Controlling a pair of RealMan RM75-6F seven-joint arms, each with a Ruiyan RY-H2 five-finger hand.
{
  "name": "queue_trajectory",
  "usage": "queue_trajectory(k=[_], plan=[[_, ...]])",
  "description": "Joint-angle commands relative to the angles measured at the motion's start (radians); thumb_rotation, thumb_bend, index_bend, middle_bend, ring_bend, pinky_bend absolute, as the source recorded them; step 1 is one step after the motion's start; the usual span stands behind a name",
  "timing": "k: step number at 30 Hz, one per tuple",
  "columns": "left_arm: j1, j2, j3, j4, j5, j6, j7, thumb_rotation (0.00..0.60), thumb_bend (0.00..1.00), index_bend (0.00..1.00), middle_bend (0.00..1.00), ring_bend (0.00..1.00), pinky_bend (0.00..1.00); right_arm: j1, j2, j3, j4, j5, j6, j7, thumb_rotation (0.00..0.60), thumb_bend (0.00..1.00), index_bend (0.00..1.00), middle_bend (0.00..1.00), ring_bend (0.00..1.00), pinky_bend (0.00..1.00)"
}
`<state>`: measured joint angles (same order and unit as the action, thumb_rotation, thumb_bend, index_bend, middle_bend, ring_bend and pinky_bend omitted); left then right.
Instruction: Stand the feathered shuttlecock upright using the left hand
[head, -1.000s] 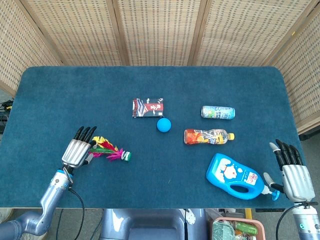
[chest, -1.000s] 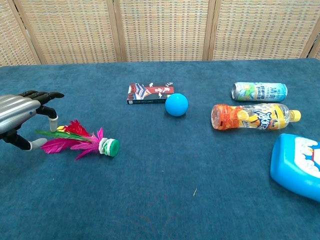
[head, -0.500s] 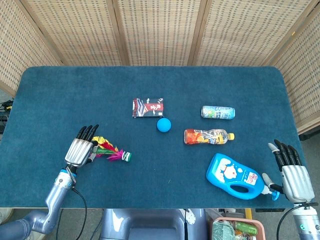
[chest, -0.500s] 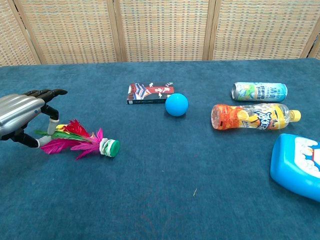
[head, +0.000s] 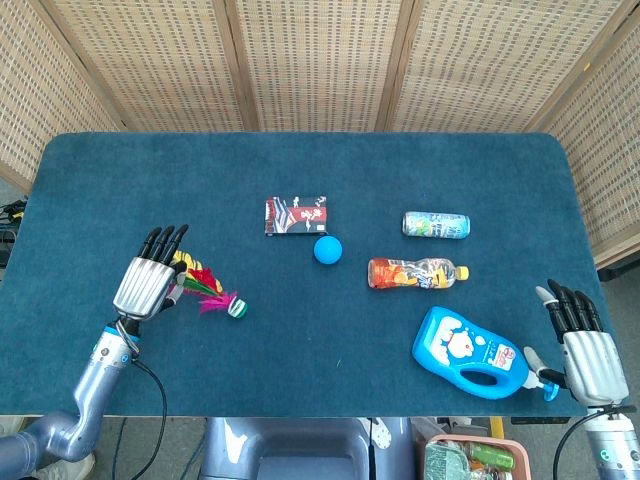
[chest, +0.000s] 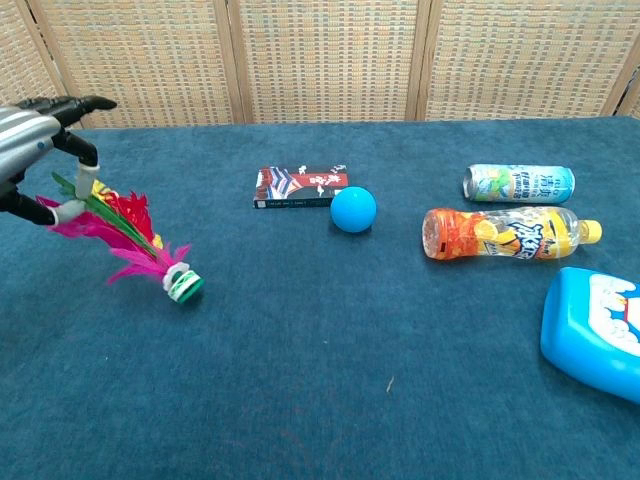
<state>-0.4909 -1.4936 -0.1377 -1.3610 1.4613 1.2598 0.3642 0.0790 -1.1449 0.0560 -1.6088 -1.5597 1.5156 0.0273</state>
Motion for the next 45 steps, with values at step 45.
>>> queue_trajectory(k=[45], plan=[[-0.078, 0.128, 0.069, -0.01, 0.192, -0.011, 0.258, 0.6, 0.42, 0.53, 0.0, 0.0, 0.04, 0.004, -0.004, -0.003, -0.001, -0.004, -0.005, 0.0, 0.6, 0.27, 0.04, 0.0, 0.0, 0.0]])
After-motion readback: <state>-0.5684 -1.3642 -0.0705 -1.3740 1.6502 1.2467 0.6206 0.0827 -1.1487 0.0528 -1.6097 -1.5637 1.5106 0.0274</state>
